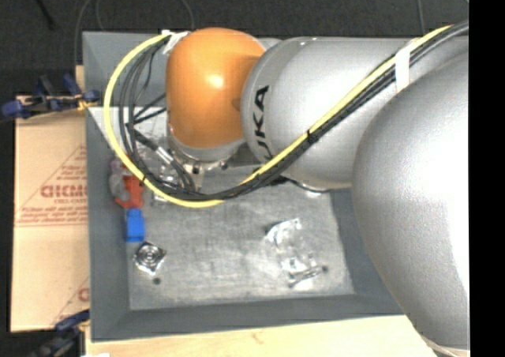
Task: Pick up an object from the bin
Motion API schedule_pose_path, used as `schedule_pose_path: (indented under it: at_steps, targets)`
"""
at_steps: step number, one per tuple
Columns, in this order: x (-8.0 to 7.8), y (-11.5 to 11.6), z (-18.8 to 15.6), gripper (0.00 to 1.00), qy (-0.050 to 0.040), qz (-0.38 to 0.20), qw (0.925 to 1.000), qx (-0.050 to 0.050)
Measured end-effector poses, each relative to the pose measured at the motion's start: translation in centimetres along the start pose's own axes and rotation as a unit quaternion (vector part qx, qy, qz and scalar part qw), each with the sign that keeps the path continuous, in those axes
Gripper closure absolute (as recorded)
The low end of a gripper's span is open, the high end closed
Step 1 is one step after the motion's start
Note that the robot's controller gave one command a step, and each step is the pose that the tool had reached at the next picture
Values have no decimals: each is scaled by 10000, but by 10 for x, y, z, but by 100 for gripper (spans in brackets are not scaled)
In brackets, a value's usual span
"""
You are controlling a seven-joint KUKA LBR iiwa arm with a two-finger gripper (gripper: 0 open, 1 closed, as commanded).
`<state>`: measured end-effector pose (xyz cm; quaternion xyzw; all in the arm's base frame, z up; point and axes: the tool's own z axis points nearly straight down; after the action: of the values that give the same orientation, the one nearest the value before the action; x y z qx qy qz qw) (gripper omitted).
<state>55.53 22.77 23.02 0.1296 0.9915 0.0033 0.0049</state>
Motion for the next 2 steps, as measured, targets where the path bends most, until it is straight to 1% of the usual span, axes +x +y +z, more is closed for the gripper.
schedule_pose_path:
  at_steps: [1,2]
  targets:
    - [58,-28,81,100,80,-42,9999,76]
    - [55,-33,94,100,40,-360,9993,50]
